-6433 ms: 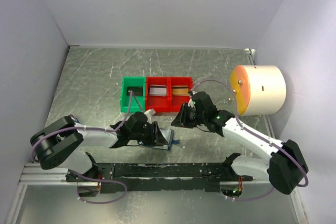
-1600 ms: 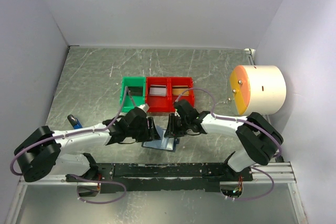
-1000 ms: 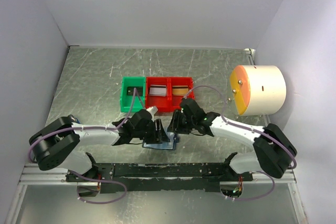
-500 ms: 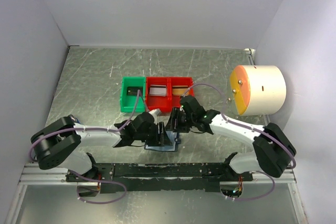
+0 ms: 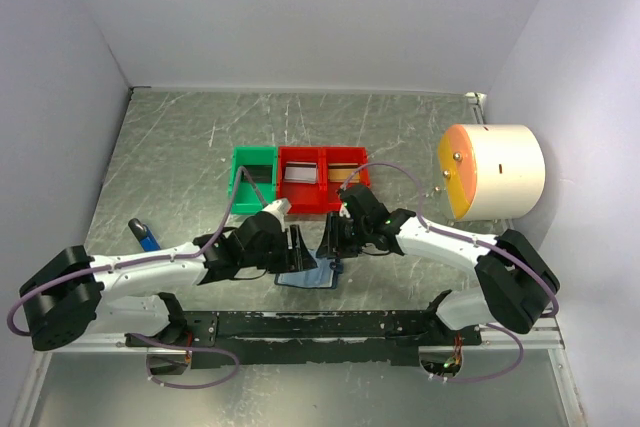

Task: Take the credit cards out of the card holder

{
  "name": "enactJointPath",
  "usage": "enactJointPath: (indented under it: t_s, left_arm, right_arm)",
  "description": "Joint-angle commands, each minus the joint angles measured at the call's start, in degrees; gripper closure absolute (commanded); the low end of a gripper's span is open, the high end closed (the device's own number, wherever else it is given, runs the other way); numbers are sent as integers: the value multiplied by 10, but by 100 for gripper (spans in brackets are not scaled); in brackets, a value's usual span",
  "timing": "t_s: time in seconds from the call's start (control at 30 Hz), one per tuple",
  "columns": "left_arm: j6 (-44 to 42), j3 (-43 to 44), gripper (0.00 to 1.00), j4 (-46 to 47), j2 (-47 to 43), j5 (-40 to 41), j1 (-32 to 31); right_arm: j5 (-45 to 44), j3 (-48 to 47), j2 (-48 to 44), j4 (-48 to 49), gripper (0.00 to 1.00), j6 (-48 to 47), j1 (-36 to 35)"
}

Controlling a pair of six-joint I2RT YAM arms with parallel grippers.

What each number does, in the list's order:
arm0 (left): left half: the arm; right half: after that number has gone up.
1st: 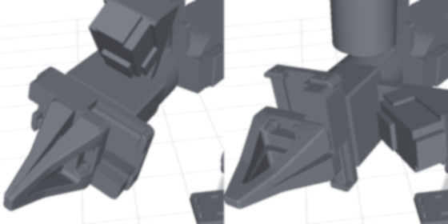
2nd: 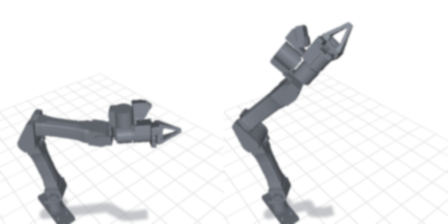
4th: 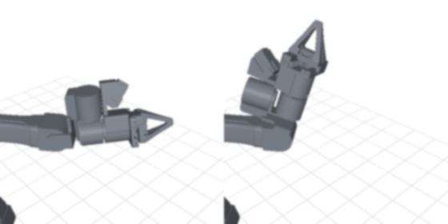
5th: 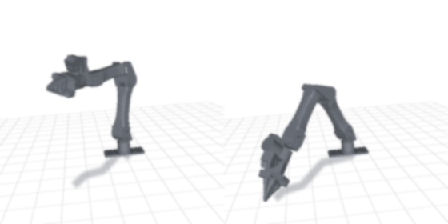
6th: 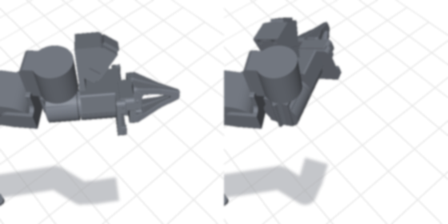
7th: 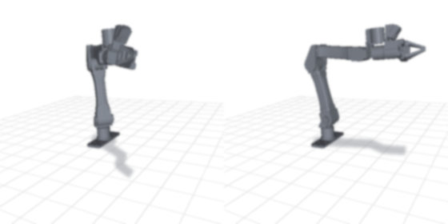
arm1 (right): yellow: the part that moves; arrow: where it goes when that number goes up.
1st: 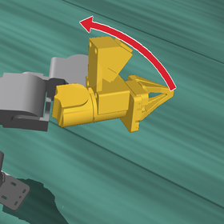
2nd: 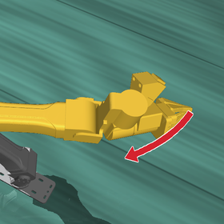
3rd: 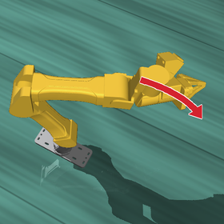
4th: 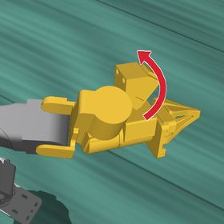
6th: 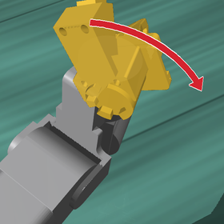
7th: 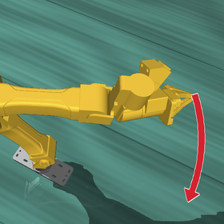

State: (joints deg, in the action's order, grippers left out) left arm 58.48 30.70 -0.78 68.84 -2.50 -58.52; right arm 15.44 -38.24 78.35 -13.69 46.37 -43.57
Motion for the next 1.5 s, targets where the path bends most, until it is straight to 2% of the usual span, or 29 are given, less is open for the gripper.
enactJointPath:
  t_s: [0.0,0.07,0.27,0.4,0.57,0.7,0.8,1.07,1.33,1.47]
  left_arm:
    - [-7,5,31,-28,7,26,-3]
    - [-1,4,33,-23,24,22,-3]
    - [-4,9,37,8,65,2,-3]
    - [-13,18,38,14,76,-5,-3]
    - [-21,28,41,23,104,-25,-3]
    - [-15,27,41,7,91,-1,-5]
    - [-19,25,39,-21,61,19,-5]
    - [-6,30,33,-128,-14,108,-2]
    - [5,-3,33,-111,-1,68,7]
    - [14,7,34,-136,13,81,7]
  right_arm:
    - [35,-10,0,19,61,-11,-3]
    - [36,-20,0,14,57,-13,-7]
    - [49,-46,11,2,56,-12,-21]
    - [-52,-81,12,-80,54,-3,-35]
    - [-121,-91,20,-134,67,-11,-35]
    - [-158,-92,20,-165,74,-22,-36]
    - [-155,-89,4,-153,80,-32,-36]
    - [-134,-92,55,-139,80,-45,-52]
    - [-115,-64,66,-100,79,-30,-59]
    - [-117,-63,68,-100,79,-30,-60]
